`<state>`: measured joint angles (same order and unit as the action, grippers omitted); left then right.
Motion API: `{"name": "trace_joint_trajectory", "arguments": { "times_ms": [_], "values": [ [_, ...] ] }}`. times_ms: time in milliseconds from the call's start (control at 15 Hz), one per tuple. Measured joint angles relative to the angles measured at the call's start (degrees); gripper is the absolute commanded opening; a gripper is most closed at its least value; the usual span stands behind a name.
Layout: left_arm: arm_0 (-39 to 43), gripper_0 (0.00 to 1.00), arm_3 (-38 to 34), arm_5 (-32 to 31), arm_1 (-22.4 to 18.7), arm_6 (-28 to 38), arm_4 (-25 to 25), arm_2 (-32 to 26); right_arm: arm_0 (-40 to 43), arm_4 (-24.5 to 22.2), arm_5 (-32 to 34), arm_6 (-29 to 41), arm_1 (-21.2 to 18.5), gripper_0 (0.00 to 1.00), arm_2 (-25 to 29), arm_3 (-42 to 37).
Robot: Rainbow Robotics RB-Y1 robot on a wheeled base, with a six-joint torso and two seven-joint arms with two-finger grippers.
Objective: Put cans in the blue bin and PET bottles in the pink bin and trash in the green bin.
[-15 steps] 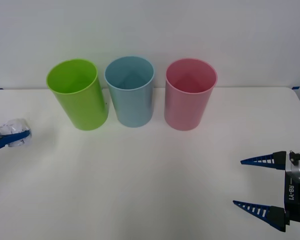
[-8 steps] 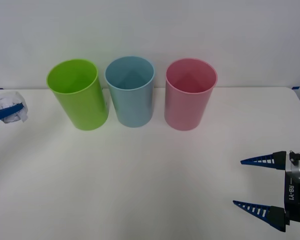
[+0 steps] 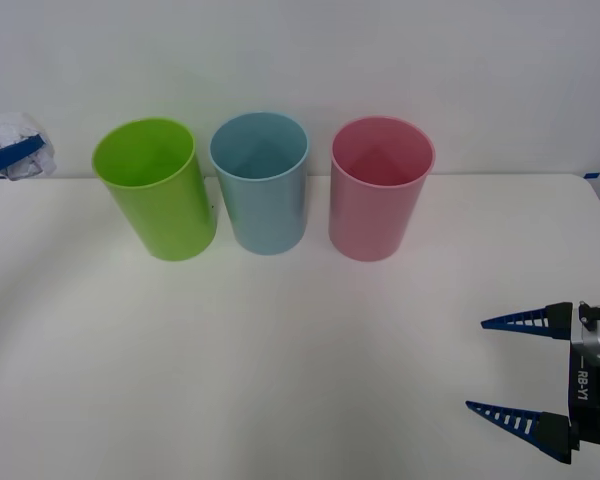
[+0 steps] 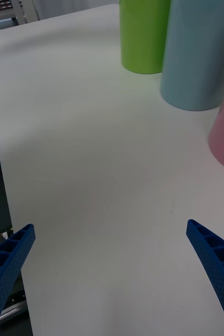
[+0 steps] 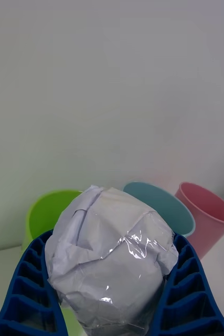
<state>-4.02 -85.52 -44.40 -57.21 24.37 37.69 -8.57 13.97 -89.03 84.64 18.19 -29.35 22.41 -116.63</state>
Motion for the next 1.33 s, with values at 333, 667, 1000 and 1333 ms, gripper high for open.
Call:
{"name": "trace_joint_trajectory", "arguments": {
  "times_ms": [333,667,1000,1333],
  "values": [
    [-3.69,0.0,-3.44,8.92,-0.04,1.57,3.9,0.88,0.0,0.0,0.0,0.0,0.0,1.0,0.0,0.0],
    [-8.38,0.0,-4.67,16.68,-3.89,5.69,3.01,11.4,0.0,0.0,0.0,0.0,0.0,1.0,0.0,0.0],
    [-16.22,0.0,-4.28,24.56,-9.07,6.59,-1.26,23.91,0.0,0.0,0.0,0.0,0.0,1.0,0.0,0.0],
    [-23.37,0.0,-0.19,26.42,-12.63,6.71,-2.64,34.63,0.0,0.0,0.0,0.0,0.0,1.0,0.0,0.0]
  ]
}}
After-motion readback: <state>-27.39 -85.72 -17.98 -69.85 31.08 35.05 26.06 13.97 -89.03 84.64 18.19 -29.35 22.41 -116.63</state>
